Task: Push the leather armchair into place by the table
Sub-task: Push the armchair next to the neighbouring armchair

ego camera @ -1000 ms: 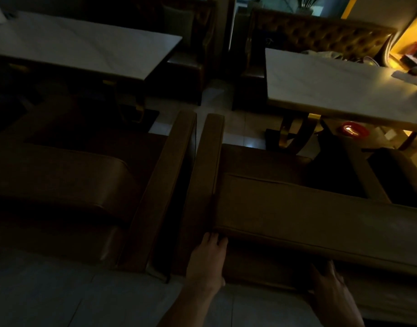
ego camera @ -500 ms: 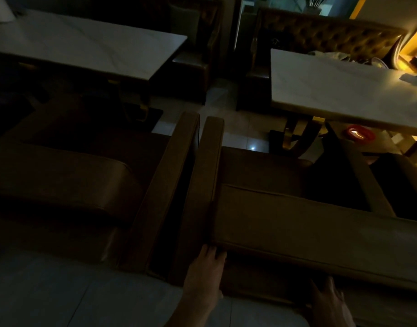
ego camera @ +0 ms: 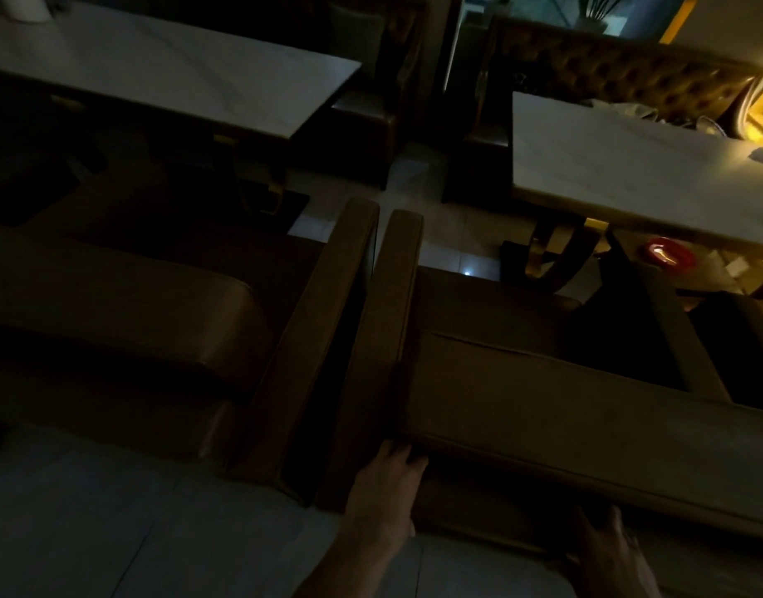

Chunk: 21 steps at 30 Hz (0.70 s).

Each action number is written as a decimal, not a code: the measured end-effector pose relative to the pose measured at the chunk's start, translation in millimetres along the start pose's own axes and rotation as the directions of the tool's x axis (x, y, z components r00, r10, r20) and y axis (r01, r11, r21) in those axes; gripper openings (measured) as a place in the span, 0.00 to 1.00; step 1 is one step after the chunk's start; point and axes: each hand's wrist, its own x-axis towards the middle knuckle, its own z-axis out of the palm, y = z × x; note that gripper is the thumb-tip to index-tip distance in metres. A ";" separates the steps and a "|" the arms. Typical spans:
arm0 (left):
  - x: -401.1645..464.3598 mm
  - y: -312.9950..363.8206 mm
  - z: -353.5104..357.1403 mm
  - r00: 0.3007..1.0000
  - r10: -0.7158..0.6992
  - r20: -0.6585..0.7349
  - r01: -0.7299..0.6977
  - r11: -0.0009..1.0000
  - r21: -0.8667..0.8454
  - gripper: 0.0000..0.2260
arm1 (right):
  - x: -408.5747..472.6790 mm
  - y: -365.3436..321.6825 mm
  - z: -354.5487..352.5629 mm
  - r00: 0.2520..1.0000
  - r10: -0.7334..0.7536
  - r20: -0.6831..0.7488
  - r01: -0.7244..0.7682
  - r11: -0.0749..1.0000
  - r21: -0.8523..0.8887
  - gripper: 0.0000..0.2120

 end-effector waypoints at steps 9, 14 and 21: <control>-3.5 -3.3 -1.7 0.998 0.057 -0.023 -0.057 0.998 0.009 0.39 | 1.2 9.3 23.5 0.995 0.024 -0.100 -0.028 0.999 -0.038 0.45; -5.8 -1.6 -0.8 0.998 0.064 -0.027 -0.062 0.997 0.050 0.37 | -5.2 7.4 26.7 0.992 -0.018 -0.126 0.018 1.000 0.001 0.39; -19.6 11.5 20.0 0.981 -0.020 -0.193 0.035 0.996 0.078 0.36 | -6.5 9.7 32.5 0.989 -0.026 -0.145 0.019 0.998 -0.052 0.39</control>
